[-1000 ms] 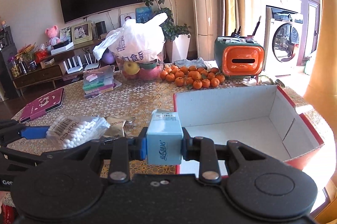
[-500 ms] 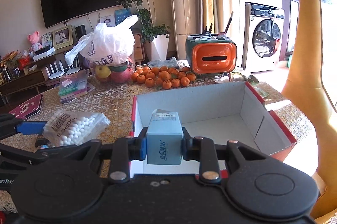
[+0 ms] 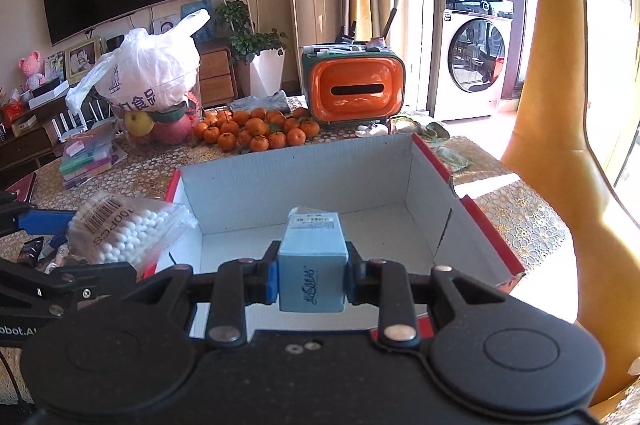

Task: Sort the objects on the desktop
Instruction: 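Carry the swab pack and light-blue box with both tools over the red shoebox, then lower both items into the red shoebox and open both tools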

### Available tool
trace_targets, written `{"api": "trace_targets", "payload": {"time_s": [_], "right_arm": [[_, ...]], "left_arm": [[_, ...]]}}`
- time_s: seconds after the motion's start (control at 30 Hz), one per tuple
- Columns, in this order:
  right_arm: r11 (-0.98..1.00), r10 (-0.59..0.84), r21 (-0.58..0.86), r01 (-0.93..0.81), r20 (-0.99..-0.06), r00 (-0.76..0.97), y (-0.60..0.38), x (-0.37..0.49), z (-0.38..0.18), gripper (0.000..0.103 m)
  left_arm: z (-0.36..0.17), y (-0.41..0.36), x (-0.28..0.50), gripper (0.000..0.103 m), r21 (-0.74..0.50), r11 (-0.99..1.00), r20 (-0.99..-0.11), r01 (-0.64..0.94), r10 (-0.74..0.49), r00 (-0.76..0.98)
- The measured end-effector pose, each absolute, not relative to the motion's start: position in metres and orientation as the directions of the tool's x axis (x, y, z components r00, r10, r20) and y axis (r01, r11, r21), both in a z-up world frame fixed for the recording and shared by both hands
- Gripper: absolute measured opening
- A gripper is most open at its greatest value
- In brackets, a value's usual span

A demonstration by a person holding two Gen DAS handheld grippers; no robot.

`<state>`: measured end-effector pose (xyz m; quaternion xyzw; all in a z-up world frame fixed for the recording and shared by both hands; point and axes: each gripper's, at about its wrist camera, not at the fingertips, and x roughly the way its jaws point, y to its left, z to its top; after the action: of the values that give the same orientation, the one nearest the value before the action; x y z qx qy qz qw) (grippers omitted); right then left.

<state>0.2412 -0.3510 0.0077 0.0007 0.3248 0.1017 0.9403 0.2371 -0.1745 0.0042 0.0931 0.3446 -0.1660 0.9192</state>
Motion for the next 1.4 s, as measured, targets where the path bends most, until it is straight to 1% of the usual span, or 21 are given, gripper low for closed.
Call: {"api": "trace_targets", "payload": {"time_s": [0.17, 0.3, 0.53, 0.83, 1.2, 1.4], "right_arm": [[0.980, 0.188, 0.069, -0.186, -0.625, 0.758, -0.357, 0.253, 0.004, 0.029], [0.981, 0.186, 0.074, -0.181, -0.640, 0.746, -0.361, 0.264, -0.001, 0.029], [0.983, 0.168, 0.054, -0.177, -0.663, 0.730, -0.367, 0.281, -0.010, 0.029], [0.983, 0.151, 0.032, -0.180, -0.695, 0.703, -0.370, 0.301, -0.024, 0.029], [0.982, 0.131, 0.015, -0.186, -0.764, 0.631, -0.376, 0.330, -0.046, 0.029], [0.983, 0.135, 0.027, -0.183, -0.786, 0.604, -0.378, 0.339, -0.054, 0.029]], "left_arm": [[-0.002, -0.190, 0.254, 0.072, 0.089, 0.911, -0.672, 0.404, -0.244, 0.699], [-0.010, -0.197, 0.269, 0.072, 0.074, 0.903, -0.696, 0.423, -0.257, 0.671], [-0.023, -0.214, 0.286, 0.072, 0.104, 0.878, -0.728, 0.468, -0.253, 0.637], [-0.043, -0.231, 0.309, 0.072, 0.138, 0.863, -0.767, 0.486, -0.218, 0.604], [-0.064, -0.248, 0.332, 0.072, 0.158, 0.844, -0.827, 0.513, -0.171, 0.536], [-0.070, -0.261, 0.338, 0.072, 0.181, 0.814, -0.850, 0.551, -0.153, 0.505]]}}
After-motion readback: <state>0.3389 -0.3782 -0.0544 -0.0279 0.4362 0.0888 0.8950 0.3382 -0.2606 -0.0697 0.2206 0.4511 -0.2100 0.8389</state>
